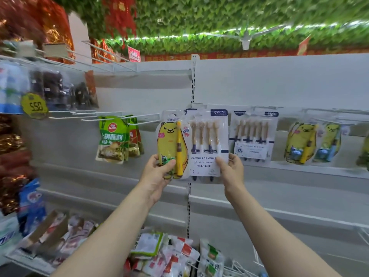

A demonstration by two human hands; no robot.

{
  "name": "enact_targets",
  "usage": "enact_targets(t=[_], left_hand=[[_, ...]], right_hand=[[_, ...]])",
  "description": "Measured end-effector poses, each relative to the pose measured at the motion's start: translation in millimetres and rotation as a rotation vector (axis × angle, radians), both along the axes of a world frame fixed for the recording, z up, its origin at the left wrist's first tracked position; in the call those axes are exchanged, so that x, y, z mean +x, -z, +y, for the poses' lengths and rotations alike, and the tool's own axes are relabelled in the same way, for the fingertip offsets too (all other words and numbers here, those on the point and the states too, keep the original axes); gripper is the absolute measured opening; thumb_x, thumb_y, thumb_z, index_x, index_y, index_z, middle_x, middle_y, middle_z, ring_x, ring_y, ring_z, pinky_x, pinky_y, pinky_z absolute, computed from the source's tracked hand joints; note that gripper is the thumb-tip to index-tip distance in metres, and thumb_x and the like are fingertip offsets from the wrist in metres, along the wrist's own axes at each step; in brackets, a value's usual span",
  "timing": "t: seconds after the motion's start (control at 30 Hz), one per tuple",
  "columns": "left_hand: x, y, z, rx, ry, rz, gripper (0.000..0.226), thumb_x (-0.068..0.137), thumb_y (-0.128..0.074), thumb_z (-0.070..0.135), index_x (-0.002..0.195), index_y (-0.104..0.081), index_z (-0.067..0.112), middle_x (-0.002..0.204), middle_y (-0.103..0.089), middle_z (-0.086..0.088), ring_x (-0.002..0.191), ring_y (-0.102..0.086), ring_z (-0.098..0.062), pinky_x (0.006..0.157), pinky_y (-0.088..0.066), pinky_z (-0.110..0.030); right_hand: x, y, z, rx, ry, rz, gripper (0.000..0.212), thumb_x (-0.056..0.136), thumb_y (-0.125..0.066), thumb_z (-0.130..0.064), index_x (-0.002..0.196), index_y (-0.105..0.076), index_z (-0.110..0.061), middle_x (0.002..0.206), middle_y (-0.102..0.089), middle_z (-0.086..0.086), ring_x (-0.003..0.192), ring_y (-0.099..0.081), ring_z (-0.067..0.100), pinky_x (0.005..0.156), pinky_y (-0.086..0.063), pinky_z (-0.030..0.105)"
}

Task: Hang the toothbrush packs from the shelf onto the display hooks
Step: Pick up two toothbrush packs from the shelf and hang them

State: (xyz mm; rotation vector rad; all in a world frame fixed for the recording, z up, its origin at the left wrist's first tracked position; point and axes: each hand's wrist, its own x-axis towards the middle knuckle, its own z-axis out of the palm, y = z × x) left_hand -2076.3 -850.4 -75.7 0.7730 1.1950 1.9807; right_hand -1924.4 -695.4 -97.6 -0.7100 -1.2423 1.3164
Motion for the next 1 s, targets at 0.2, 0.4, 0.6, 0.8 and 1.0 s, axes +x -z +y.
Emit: enact_targets(t=[0.2, 0.4, 0.6, 0.8, 1.0], left_hand=[[-16.0, 6.0, 32.9, 0.014, 0.03, -0.003, 0.025, 0.088, -0.066, 0.0, 0.108, -0.056, 0.012, 0.101, -0.073, -0.009, 0.084, -0.07, -0.023, 0.07, -0.055, -0.037], [-30.6, 12.8, 62.8, 0.012, 0.049, -0.035, 0.024, 0.088, -0.066, 0.0, 0.106, -0.057, 0.013, 0.099, -0.073, -0.008, 0.087, -0.07, -0.025, 0.072, -0.054, -0.039], [-38.7, 14.4, 87.3, 0.033, 0.066, -0.021, 0.027, 0.087, -0.067, -0.001, 0.108, -0.057, 0.012, 0.093, -0.075, -0.006, 0.082, -0.07, -0.022, 0.071, -0.055, -0.037], [-38.9, 23.7, 98.2, 0.025, 0.057, -0.038, 0.032, 0.086, -0.068, 0.0, 0.114, -0.057, 0.012, 0.093, -0.076, -0.005, 0.084, -0.071, -0.022, 0.074, -0.056, -0.038], [-20.8, 30.5, 92.4, -0.002, 0.054, -0.039, 0.031, 0.087, -0.068, 0.001, 0.114, -0.057, 0.011, 0.1, -0.075, -0.01, 0.086, -0.072, -0.024, 0.072, -0.057, -0.038]], right_hand=[[-13.3, 8.6, 35.5, -0.016, 0.031, 0.035, 0.037, 0.092, -0.068, -0.01, 0.125, -0.052, -0.008, 0.111, -0.068, 0.01, 0.087, -0.067, 0.016, 0.067, -0.053, 0.02], [-28.6, 12.1, 71.4, -0.008, 0.042, 0.012, 0.038, 0.09, -0.071, -0.014, 0.123, -0.053, -0.013, 0.122, -0.066, 0.009, 0.11, -0.065, 0.025, 0.098, -0.053, 0.04], [-37.2, 10.7, 103.0, 0.019, 0.069, -0.027, 0.044, 0.088, -0.073, -0.015, 0.127, -0.054, -0.008, 0.121, -0.067, 0.011, 0.115, -0.064, 0.028, 0.103, -0.05, 0.045], [-37.7, 16.7, 116.0, 0.022, 0.022, -0.007, 0.046, 0.09, -0.071, -0.012, 0.131, -0.051, -0.006, 0.123, -0.066, 0.011, 0.115, -0.064, 0.024, 0.103, -0.05, 0.04], [-27.9, 11.7, 117.2, 0.01, -0.031, -0.056, 0.043, 0.09, -0.071, -0.017, 0.129, -0.054, -0.01, 0.12, -0.067, 0.007, 0.107, -0.064, 0.02, 0.087, -0.052, 0.032]])
